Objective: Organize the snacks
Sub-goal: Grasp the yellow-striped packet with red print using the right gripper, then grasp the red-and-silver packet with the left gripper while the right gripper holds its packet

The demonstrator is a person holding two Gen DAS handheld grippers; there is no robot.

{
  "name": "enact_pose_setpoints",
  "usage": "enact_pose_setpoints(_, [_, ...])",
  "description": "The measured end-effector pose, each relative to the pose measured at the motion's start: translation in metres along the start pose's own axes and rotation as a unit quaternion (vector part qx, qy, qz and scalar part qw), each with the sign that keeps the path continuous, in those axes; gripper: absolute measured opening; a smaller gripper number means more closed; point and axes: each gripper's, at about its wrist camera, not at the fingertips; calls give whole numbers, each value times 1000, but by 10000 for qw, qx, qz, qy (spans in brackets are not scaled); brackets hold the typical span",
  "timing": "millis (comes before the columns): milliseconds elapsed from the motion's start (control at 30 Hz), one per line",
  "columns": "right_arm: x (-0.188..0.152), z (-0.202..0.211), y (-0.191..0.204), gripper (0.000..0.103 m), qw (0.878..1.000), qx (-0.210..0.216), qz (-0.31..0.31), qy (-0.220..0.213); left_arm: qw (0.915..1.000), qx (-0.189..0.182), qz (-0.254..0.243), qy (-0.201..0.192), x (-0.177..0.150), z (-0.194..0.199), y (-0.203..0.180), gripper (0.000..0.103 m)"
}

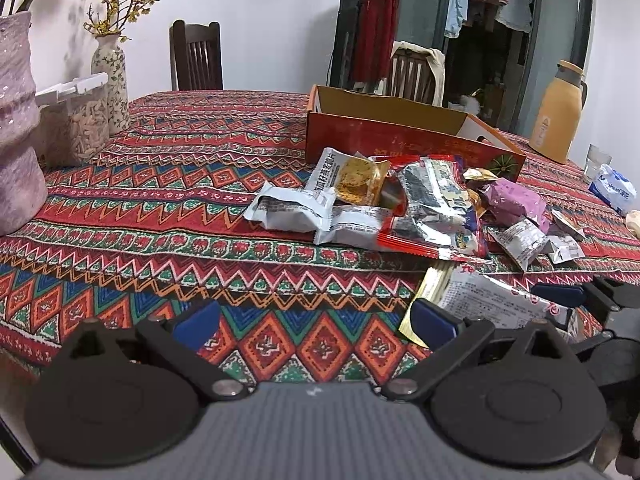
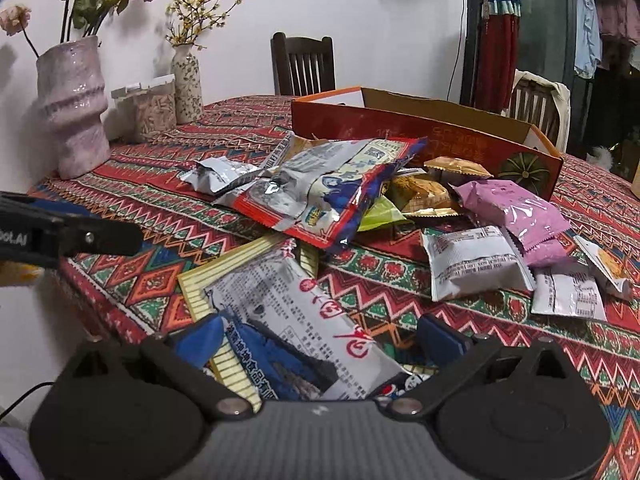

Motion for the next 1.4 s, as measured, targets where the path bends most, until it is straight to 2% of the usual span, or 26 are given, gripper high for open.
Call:
enact_pose_setpoints(33, [0,1,1,100,10000,1,4,0,10000,1,2,2,0,0,0,103])
enact_pose_setpoints(133, [-1,5,2,88,10000,68,54,-13,10000,1,-2,6,0,0,0,103])
enact_pose_setpoints(200, [-2,10,5,71,9999,129,109,-36,10000,5,4,7,0,0,0,103])
enact_pose_setpoints(233, [-2,12,6,66,9998,159,132,-44,10000,7,7,12,0,-1,0,103])
enact_pose_setpoints(300, [-3,15,10,47,9997,164,143,-60,10000,13,16,17,0,-1,0,103])
enact_pose_setpoints(400, [-6,20,13,36,9999,94,89,-108,10000,13,31,25,-1,-2,1,103])
enact_pose_setpoints(567, [-9,25,15,30,9996,-35,-120,-263,10000,22,54,29,0,-2,3,103])
enact_pose_setpoints(767, [-16,42,0,30,9956,-109,-682,-626,9999,61,90,19,1,-1,8,103])
enact_pose_setpoints(900, [-14,56,-12,30,9927,-192,-819,-864,10000,77,37,17,6,-3,3,103])
enact_pose_setpoints(1100, [-11,67,-33,30,9870,-322,-1044,-1174,9998,-35,-144,-146,30,-9,-19,103])
enact_pose_setpoints(1400, [-2,67,-77,30,9768,-625,-1388,-1507,9993,-135,-337,-107,67,-47,-69,103])
Point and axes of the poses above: each gripper's, at about its wrist camera, not at the fingertips, and z roughly against the way its jaws point, y to its left, x to its top, and after that the axes turned 7 degrees about -z, right-handed
